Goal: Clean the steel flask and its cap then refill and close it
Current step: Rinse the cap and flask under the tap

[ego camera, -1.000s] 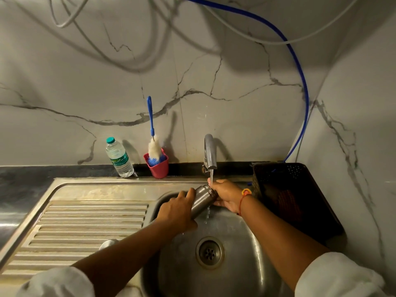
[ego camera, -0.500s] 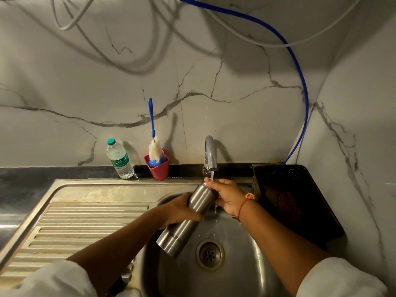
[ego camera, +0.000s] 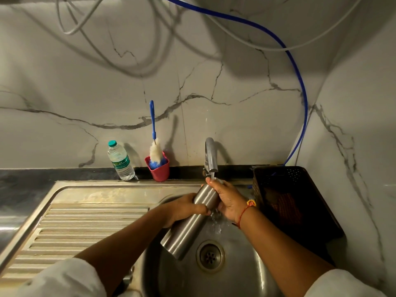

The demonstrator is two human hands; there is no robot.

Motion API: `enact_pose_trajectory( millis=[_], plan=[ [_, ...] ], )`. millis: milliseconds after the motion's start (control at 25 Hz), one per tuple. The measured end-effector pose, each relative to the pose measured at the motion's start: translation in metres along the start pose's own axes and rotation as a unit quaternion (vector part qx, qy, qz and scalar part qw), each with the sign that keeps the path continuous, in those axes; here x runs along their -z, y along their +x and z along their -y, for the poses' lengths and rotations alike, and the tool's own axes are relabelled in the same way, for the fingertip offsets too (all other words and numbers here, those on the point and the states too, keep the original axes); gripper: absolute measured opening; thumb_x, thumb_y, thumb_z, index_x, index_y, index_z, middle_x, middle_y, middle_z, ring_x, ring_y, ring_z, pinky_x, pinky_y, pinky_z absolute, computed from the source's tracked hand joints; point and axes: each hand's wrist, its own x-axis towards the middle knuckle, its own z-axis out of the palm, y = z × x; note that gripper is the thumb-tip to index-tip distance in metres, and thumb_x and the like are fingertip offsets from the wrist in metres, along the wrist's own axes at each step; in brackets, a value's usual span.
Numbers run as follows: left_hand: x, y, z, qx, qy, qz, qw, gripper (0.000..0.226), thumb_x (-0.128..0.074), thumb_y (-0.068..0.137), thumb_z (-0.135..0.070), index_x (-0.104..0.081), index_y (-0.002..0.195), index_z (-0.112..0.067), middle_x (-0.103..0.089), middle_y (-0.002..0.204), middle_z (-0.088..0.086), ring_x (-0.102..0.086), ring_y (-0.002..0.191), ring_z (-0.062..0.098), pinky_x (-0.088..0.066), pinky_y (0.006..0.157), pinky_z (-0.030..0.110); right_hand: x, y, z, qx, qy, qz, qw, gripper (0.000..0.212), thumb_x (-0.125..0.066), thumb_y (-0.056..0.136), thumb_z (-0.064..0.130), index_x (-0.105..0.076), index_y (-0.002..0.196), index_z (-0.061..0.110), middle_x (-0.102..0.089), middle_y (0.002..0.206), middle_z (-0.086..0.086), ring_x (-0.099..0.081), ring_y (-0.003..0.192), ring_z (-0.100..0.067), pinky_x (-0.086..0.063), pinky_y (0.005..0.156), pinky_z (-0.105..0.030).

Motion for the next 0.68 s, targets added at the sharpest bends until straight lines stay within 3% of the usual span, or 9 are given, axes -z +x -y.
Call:
enact_pose_trajectory(
  millis=[120,200,280,360,440,560,600,680],
  plan=[
    [0.001,0.011,-0.002,-0.042,0.132,-0.025,0.990,0.073,-0.077,0.081,-0.047,-0.042,0.141,-0.025,-0.063,0.121,0.000,-0.063,0.099,0.013,-0.051,0.084,0.027,0.002,0.007,-0.002,-0.008,0.014,-0.149,0.989,0.047,-0.078,0.077,0.043,-0.062,0.110,0.014,-0.068,0.107,-0.015,-0.067,0.096,-0.032,-0.058,0.084,-0.047],
    [-0.001,0.015,0.004,-0.068,0.316,-0.087,0.942,0.082,-0.081,0.073,-0.050,-0.038,0.140,-0.031,-0.062,0.125,-0.001,-0.059,0.100,0.013,-0.050,0.085,0.029,0.006,0.010,-0.006,-0.030,0.022,-0.236,0.971,0.057,-0.080,0.071,0.054,-0.059,0.104,0.014,-0.066,0.105,-0.014,-0.065,0.093,-0.033,-0.057,0.083,-0.048],
    [-0.003,0.018,0.009,-0.081,0.391,-0.139,0.906,0.085,-0.082,0.067,-0.052,-0.035,0.136,-0.035,-0.062,0.121,-0.003,-0.058,0.098,0.014,-0.054,0.085,0.034,0.008,0.009,-0.005,-0.034,0.056,-0.240,0.969,0.066,-0.083,0.064,0.058,-0.056,0.106,0.015,-0.065,0.107,-0.015,-0.064,0.095,-0.036,-0.056,0.086,-0.054],
    [0.002,0.021,0.006,-0.083,0.334,-0.102,0.933,0.084,-0.083,0.069,-0.049,-0.037,0.138,-0.032,-0.061,0.125,-0.001,-0.057,0.102,0.014,-0.055,0.092,0.036,0.008,0.002,-0.002,-0.038,0.112,-0.170,0.978,0.067,-0.086,0.065,0.050,-0.056,0.113,0.014,-0.065,0.111,-0.018,-0.064,0.101,-0.039,-0.054,0.089,-0.056],
    [0.005,0.018,-0.002,-0.045,0.187,-0.015,0.981,0.078,-0.083,0.075,-0.039,-0.041,0.140,-0.027,-0.061,0.129,0.004,-0.061,0.106,0.017,-0.055,0.096,0.038,0.012,-0.005,-0.002,-0.032,0.172,-0.092,0.980,0.056,-0.082,0.075,0.035,-0.057,0.119,0.011,-0.065,0.116,-0.021,-0.063,0.108,-0.039,-0.051,0.095,-0.055],
    [0.003,0.008,-0.014,0.010,-0.022,0.048,0.999,0.064,-0.078,0.083,-0.028,-0.045,0.138,-0.024,-0.065,0.119,0.011,-0.068,0.101,0.023,-0.059,0.084,0.034,0.012,-0.008,-0.008,0.002,0.211,-0.021,0.977,0.068,-0.083,0.074,0.027,-0.054,0.132,0.008,-0.063,0.121,-0.022,-0.061,0.113,-0.039,-0.052,0.093,-0.055],
    [0.003,0.009,-0.015,0.004,-0.026,0.042,0.999,0.063,-0.077,0.084,-0.029,-0.045,0.138,-0.024,-0.065,0.119,0.011,-0.068,0.101,0.022,-0.058,0.082,0.032,0.008,-0.006,-0.007,0.007,0.201,-0.040,0.979,0.077,-0.087,0.068,0.030,-0.053,0.133,0.008,-0.063,0.120,-0.022,-0.062,0.111,-0.039,-0.054,0.089,-0.055],
    [0.002,0.014,-0.012,-0.030,0.114,-0.011,0.993,0.073,-0.080,0.081,-0.036,-0.042,0.142,-0.024,-0.063,0.126,0.007,-0.064,0.104,0.016,-0.054,0.087,0.030,-0.001,0.004,-0.009,-0.001,0.180,-0.110,0.977,0.087,-0.094,0.052,0.036,-0.057,0.127,0.011,-0.067,0.117,-0.020,-0.067,0.103,-0.039,-0.057,0.080,-0.056]
  ],
)
